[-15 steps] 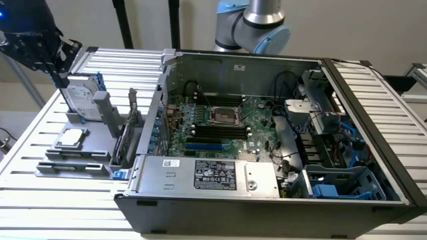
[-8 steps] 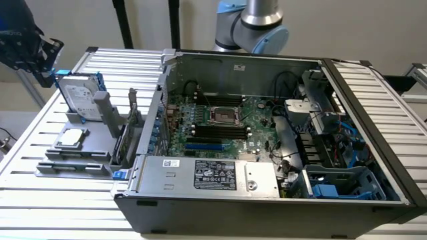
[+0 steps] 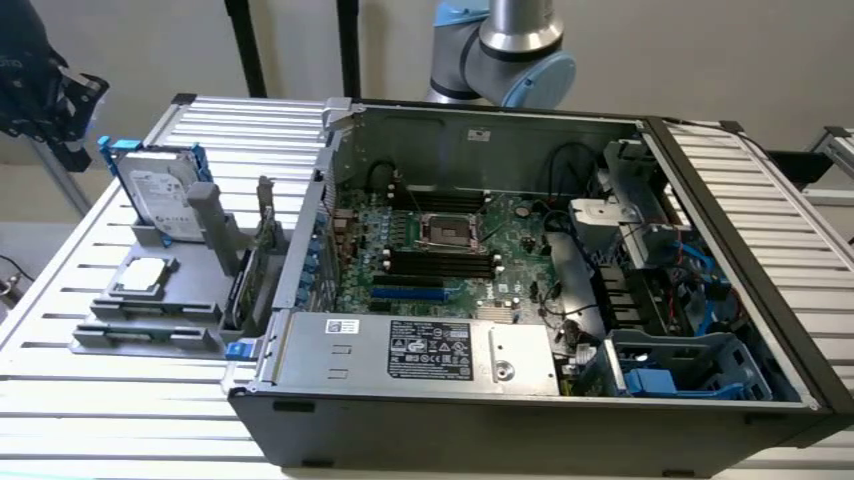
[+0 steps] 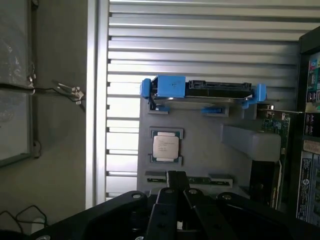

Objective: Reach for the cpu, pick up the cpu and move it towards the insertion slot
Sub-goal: 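Pick up the cpu and move it towards the insertion slot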

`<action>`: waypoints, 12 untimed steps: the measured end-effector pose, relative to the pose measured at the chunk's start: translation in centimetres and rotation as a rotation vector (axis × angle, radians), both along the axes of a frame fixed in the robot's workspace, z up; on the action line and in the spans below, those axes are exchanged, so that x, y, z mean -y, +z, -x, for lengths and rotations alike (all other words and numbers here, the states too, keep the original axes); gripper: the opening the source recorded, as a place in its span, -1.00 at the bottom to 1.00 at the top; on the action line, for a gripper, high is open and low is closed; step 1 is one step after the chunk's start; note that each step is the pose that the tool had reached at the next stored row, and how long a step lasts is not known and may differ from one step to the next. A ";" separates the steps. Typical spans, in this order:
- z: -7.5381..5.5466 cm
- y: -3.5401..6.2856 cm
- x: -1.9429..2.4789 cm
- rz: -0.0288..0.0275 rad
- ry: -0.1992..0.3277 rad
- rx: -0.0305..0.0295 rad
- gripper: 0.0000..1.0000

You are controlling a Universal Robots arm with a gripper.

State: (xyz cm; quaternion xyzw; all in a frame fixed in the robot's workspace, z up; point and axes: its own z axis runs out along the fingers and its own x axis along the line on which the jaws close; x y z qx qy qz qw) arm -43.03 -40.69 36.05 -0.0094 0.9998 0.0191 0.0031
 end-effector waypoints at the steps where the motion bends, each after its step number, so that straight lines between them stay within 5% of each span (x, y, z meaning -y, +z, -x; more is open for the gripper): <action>1: 0.0 0.00 -0.01 0.0000 0.000 0.0000 -0.79; 6: 0.0 0.00 -0.01 -0.0001 0.000 0.0000 -0.76; 12: 0.0 -0.03 -0.02 0.0000 0.000 -0.0001 -0.16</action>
